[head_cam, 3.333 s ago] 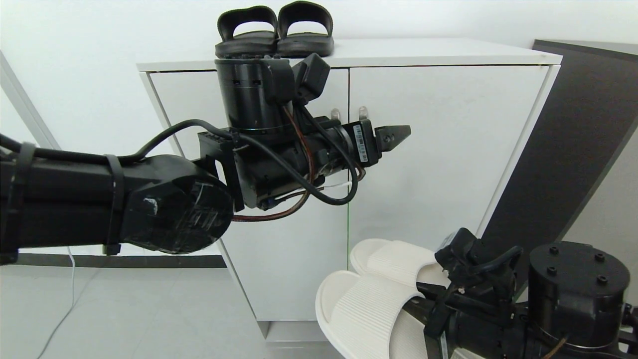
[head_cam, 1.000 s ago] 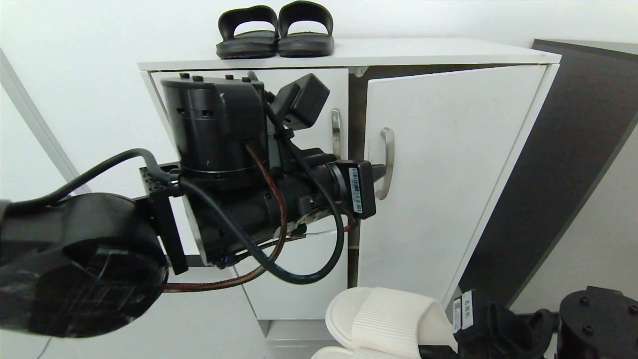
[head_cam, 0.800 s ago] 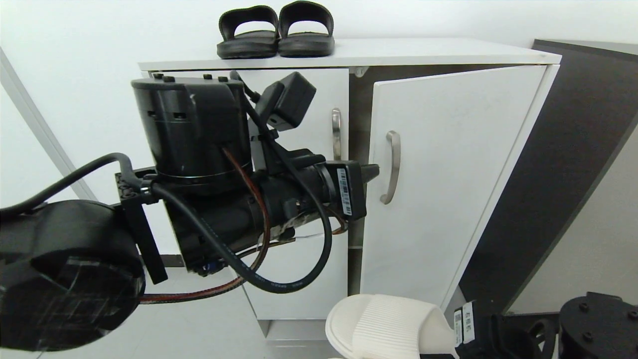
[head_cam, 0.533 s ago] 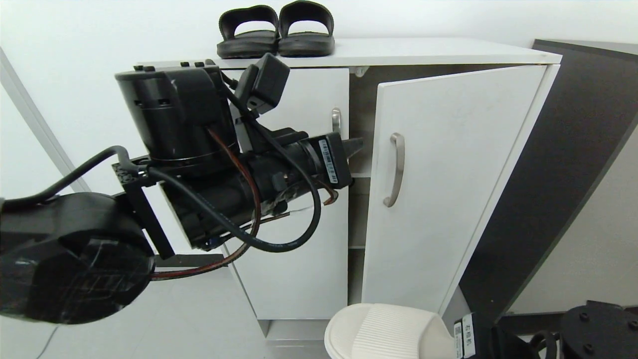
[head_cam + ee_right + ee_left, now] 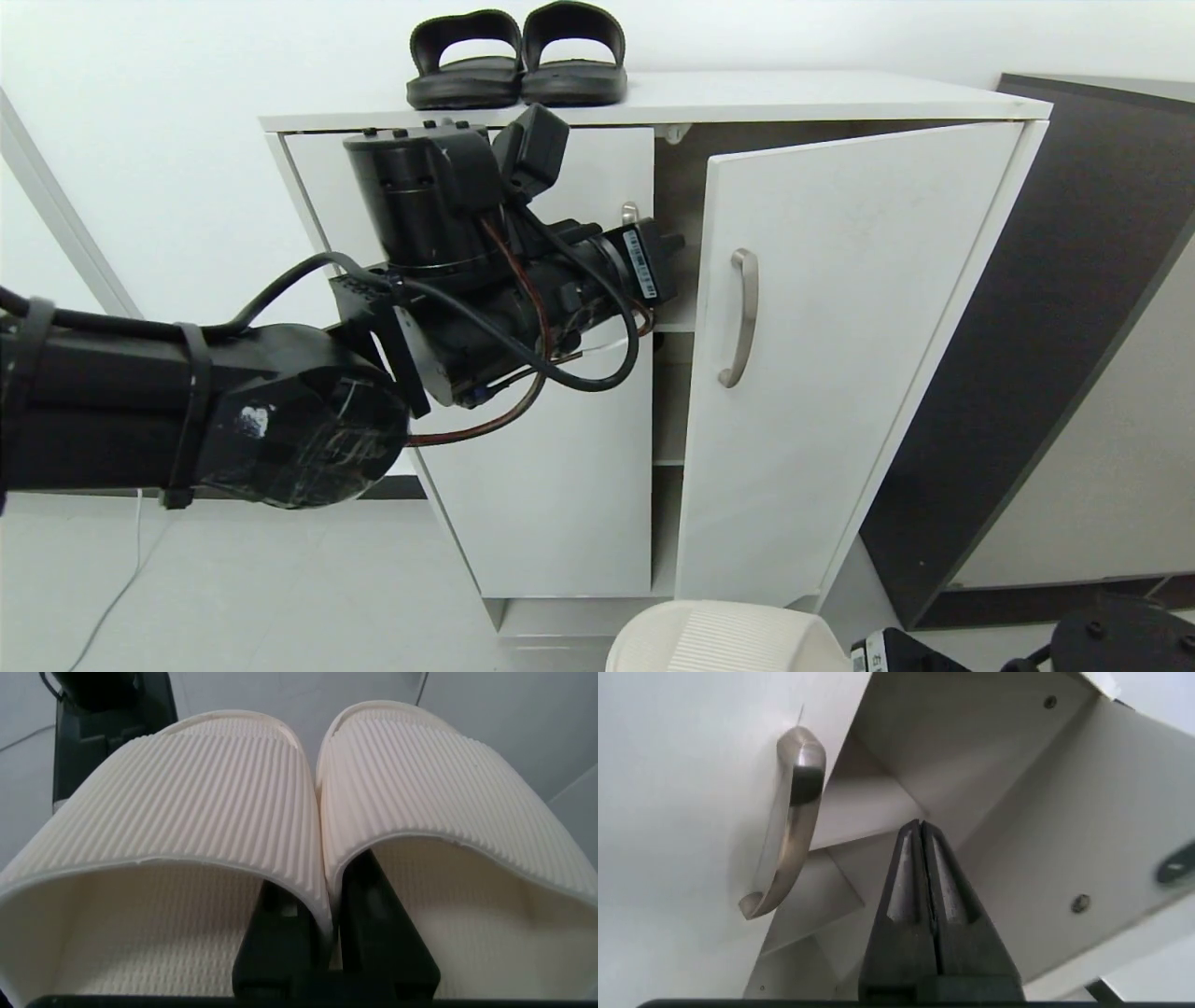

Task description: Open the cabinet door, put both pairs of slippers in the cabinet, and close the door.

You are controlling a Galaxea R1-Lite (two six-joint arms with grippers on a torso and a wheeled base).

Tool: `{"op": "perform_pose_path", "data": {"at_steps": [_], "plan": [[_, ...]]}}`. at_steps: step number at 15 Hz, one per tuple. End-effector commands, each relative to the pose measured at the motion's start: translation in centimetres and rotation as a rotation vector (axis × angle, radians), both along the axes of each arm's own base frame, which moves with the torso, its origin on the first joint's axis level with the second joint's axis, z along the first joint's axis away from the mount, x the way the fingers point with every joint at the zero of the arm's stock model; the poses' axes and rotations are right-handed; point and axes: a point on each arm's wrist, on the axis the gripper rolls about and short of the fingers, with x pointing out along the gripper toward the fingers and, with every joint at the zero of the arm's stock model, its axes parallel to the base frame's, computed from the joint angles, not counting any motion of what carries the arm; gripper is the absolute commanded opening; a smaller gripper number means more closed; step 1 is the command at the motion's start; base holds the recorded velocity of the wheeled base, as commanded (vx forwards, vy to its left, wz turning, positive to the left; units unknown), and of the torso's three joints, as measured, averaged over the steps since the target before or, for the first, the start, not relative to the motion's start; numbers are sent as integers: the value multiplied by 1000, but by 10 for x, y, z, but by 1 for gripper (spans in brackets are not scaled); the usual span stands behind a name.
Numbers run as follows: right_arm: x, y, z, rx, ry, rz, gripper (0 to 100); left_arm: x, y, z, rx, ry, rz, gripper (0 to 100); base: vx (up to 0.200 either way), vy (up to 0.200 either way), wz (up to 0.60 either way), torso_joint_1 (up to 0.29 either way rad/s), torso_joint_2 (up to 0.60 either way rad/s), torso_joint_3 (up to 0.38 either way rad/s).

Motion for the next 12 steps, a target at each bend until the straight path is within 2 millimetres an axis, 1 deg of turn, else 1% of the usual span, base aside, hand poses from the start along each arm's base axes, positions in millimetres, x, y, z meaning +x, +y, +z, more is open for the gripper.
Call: {"op": "perform_pose_path", "data": {"at_steps": [1,2,6,7,10,11,12], "plan": [[-3,0,-3,-13,8,15,0,5,-4,-6,7,14,0,0,0,0,0,0,0,0],[-5,0,-4,-17,10,22,0,5,-4,-6,0,22,-1,0,0,0,0,0,0,0],[-12,-1,-10,-43,24,47,0,13,-11,-14,-23,56,-6,0,-200,0,0,5,0,5],[-12,-2,-11,-46,24,49,0,10,-14,-14,-24,55,-18,0,-200,0,0,-7,2,2],[-15,-4,-14,-68,11,67,0,-25,-47,-13,-16,52,-147,0,-200,0,0,-1,2,4],[-17,-5,-15,-73,12,75,0,-34,-55,-12,-20,48,-179,0,-200,0,0,2,-2,7],[-17,-4,-15,-73,12,77,0,-37,-56,-8,-37,31,-189,0,-200,0,0,-2,7,7]]}}
